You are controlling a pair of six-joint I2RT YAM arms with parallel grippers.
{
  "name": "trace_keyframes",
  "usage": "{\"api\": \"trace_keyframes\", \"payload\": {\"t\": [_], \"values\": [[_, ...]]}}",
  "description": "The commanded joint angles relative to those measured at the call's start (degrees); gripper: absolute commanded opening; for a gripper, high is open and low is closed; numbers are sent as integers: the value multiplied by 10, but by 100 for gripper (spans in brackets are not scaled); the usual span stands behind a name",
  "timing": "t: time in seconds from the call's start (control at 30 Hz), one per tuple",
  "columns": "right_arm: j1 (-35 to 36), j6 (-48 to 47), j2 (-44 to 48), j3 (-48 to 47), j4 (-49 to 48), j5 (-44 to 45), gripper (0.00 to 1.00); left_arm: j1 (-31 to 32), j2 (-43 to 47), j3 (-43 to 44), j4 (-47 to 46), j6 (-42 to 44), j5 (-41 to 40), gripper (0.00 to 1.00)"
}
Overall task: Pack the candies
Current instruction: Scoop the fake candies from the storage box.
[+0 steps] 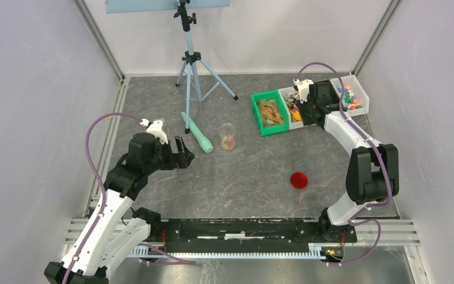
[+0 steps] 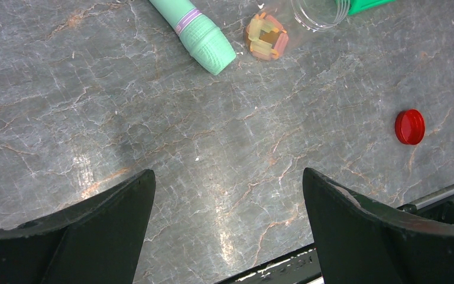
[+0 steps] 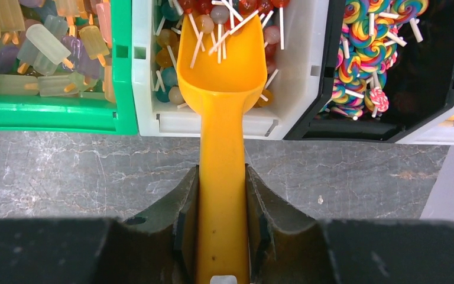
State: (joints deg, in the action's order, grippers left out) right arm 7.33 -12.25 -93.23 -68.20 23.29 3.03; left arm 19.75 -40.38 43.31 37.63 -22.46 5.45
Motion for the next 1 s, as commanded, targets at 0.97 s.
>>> {"api": "trace_keyframes", "payload": {"t": [0.97], "values": [[-13,35,150,264,-342,-19,0,4,2,16,-4,25,-8,100]]}}
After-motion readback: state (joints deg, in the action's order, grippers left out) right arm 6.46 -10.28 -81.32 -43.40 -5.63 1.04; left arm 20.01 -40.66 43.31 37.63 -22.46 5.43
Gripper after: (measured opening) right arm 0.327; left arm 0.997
